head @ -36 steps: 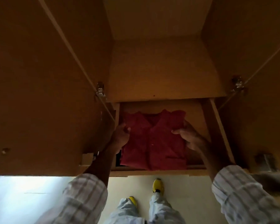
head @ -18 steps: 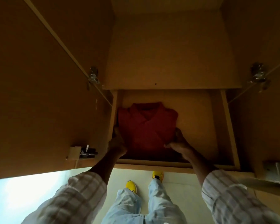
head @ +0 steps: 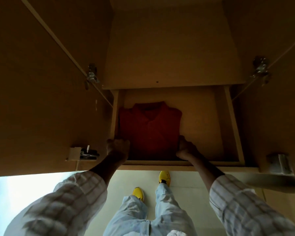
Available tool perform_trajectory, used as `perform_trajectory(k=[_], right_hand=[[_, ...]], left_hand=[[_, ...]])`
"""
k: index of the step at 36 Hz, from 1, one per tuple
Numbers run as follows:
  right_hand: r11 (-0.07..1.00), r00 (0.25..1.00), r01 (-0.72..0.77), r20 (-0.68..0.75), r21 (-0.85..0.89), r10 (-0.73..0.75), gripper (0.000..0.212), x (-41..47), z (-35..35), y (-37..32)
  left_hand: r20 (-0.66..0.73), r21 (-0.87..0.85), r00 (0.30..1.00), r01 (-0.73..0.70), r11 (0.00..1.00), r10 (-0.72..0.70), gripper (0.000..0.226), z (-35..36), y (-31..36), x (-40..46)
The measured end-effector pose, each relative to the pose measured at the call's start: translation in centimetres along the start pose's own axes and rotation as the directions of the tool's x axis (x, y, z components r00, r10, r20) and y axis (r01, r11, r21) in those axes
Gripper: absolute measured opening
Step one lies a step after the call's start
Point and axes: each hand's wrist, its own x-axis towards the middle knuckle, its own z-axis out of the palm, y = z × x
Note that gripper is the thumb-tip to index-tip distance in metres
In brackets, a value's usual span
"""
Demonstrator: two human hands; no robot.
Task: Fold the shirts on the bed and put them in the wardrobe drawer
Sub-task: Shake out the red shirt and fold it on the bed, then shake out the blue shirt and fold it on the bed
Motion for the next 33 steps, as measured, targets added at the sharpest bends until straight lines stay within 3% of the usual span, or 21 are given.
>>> perform_trajectory(k=[4,8,11,14,17,21,28,33], right_hand=[[0.999,0.998,-0.027,-0.049,-0.042,0.025,0.064,-1.5,0.3,0.0],[0.996,0.992,-0.04,-0.125,-0.08,0.029,0.055,-3.2,0.9,-0.8],[0.994,0.965,-0.02,-0.264,-0.111,-0.009,0.045,-5.2,1.6,-1.7],[0.997,0.922,0.007,-0.386,-0.076,-0.036,0.035,-7.7,2.2,-2.5],[0.999,0.833,0.038,-0.552,0.011,-0.025,0.03,-11.6,3.7,-3.2],[0.973,0.695,0.09,-0.713,0.214,0.092,0.031,-17.9,7.6,-4.1],[0.868,0.55,0.004,-0.726,0.497,0.413,0.028,-27.9,17.5,-2.2],[0.696,0.439,-0.09,-0.599,0.712,0.669,0.028,-36.2,27.2,1.1]], left_hand=[[-0.047,-0.05,0.999,0.004,0.999,-0.006,0.026,1.2,-0.1,-0.9],[-0.04,-0.284,0.998,0.031,0.958,-0.044,0.028,1.8,0.1,-1.8],[-0.125,-0.396,0.991,-0.002,0.918,-0.052,0.022,2.5,-0.2,-2.5],[-0.261,-0.499,0.965,-0.107,0.86,-0.032,0.02,3.0,-0.7,-3.2],[-0.374,-0.594,0.926,-0.283,0.753,0.052,0.016,2.8,-1.3,-4.4],[-0.514,-0.546,0.829,-0.516,0.66,0.222,0.01,2.8,-1.6,-6.3],[-0.686,-0.393,0.583,-0.8,0.454,0.435,0.03,5.1,1.2,-11.5],[-0.569,-0.27,0.459,-0.888,0.373,0.682,0.026,9.3,5.0,-18.8]])
